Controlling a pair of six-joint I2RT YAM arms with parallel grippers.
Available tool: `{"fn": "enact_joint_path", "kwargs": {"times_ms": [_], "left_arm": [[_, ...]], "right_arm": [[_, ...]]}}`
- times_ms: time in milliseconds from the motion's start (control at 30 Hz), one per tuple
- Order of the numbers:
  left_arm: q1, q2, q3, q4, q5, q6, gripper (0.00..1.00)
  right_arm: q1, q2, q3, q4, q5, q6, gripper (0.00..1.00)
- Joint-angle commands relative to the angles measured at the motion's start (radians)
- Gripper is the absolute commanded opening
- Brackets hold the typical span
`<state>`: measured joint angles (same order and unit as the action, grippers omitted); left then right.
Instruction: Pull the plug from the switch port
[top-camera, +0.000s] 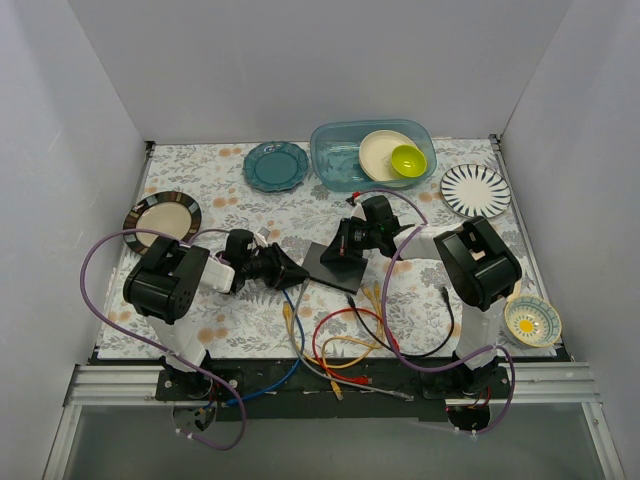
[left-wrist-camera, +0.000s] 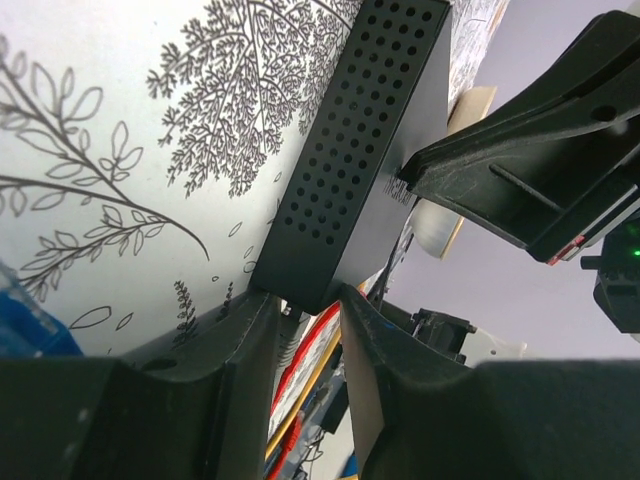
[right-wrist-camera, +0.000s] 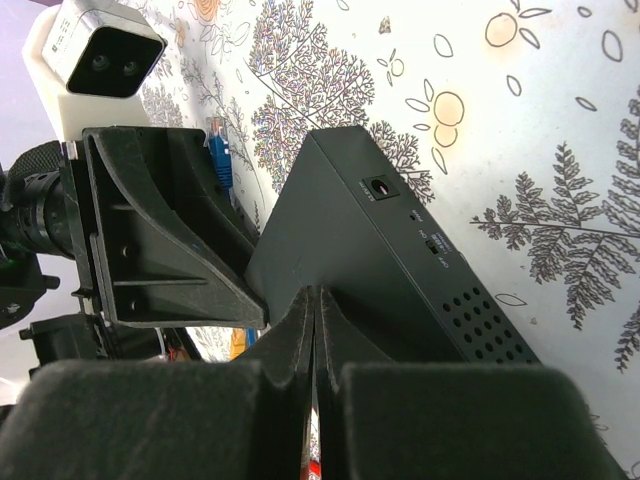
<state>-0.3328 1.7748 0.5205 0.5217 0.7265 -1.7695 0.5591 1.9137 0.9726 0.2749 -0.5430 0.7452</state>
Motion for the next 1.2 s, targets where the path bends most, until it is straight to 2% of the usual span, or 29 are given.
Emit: {"fn": "enact_joint_path", "kwargs": {"times_ms": [0, 233, 367, 733, 800, 833, 867, 967, 1167], "left_arm": [[-0.02, 0.021, -0.03, -0.023, 0.04, 0.073, 0.3], [-0.018, 0.026, -0.036, -0.064, 0.068, 0.173, 0.3], [-0.018, 0.034, -0.043, -0.065, 0.053, 0.154, 0.29], [-0.018, 0.044, -0.011, -0.1, 0.031, 0.142, 0.06], [-0.018, 0.046, -0.011, -0.103, 0.036, 0.145, 0.08], [-0.018, 0.046, -0.01, -0.101, 0.04, 0.147, 0.11], [-0.018, 0.048, -0.011, -0.109, 0.045, 0.153, 0.19], [-0.018, 0.049, -0.014, -0.126, 0.065, 0.179, 0.25], [-0.018, 0.028, -0.008, -0.236, 0.045, 0.243, 0.25]], "right_arm": [[0.009, 0.076, -0.046, -0.161, 0.127, -0.058, 0.01], [0.009, 0.08, -0.045, -0.16, 0.129, -0.055, 0.01], [0.009, 0.079, -0.041, -0.163, 0.129, -0.055, 0.01], [0.009, 0.073, -0.038, -0.174, 0.133, -0.061, 0.01], [0.009, 0.074, -0.04, -0.175, 0.135, -0.063, 0.01], [0.009, 0.074, -0.04, -0.175, 0.133, -0.063, 0.01], [0.009, 0.074, -0.04, -0.175, 0.133, -0.064, 0.01], [0.009, 0.073, -0.038, -0.177, 0.132, -0.064, 0.01], [0.009, 0.076, -0.035, -0.175, 0.133, -0.064, 0.01]]}}
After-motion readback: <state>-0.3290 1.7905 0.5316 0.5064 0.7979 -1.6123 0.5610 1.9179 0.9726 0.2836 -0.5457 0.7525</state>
